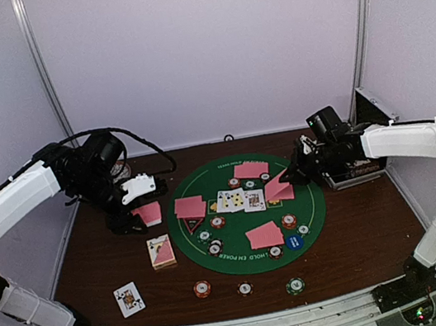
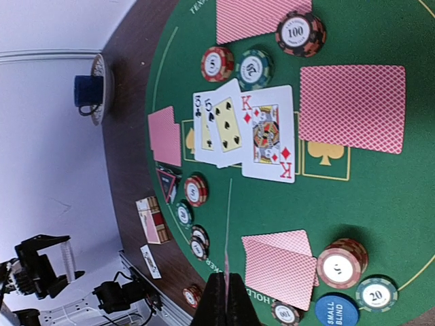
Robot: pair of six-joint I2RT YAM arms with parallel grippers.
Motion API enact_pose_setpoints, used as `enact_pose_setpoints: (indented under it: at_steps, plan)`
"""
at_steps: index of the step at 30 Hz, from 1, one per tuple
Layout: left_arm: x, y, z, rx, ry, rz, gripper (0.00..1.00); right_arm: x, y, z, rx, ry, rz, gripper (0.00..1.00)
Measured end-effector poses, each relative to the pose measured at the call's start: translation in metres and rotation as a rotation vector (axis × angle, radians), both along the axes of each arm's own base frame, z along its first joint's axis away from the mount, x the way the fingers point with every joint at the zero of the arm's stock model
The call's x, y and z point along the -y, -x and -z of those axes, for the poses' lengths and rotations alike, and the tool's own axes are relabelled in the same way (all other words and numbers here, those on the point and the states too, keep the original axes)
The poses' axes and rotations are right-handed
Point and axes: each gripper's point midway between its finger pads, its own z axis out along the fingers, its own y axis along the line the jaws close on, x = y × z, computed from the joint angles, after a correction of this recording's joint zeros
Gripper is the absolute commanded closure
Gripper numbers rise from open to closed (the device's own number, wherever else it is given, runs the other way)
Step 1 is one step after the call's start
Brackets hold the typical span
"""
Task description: Distribute texas hold em gaming equipment
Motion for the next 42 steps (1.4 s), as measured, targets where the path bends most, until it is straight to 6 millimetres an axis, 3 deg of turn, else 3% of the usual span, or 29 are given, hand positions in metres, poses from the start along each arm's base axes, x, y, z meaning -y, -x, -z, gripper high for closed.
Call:
enact_pose_setpoints:
  at_steps: [10, 20, 28, 38, 42]
  plan:
    - [0.000, 0.000, 0.000, -0.001, 0.002, 0.001, 0.80, 0.002, -0.007, 0.049, -0.087, 0.126, -0.054, 1.00]
    - [0.000, 0.000, 0.000, -0.002, 0.001, 0.001, 0.80, -0.007, -0.036, 0.044, -0.033, 0.145, -0.066, 1.00]
    - [0.000, 0.001, 0.000, -0.001, 0.002, 0.001, 0.80, -0.002, -0.043, 0.078, -0.077, 0.198, -0.058, 1.00]
    - [0.000, 0.001, -0.003, 0.004, 0.006, 0.001, 0.80, 0.016, -0.040, 0.100, -0.080, 0.241, -0.052, 1.00]
    - [0.000, 0.001, -0.002, 0.003, 0.006, 0.001, 0.80, 0.022, -0.042, 0.102, -0.075, 0.257, -0.051, 0.91]
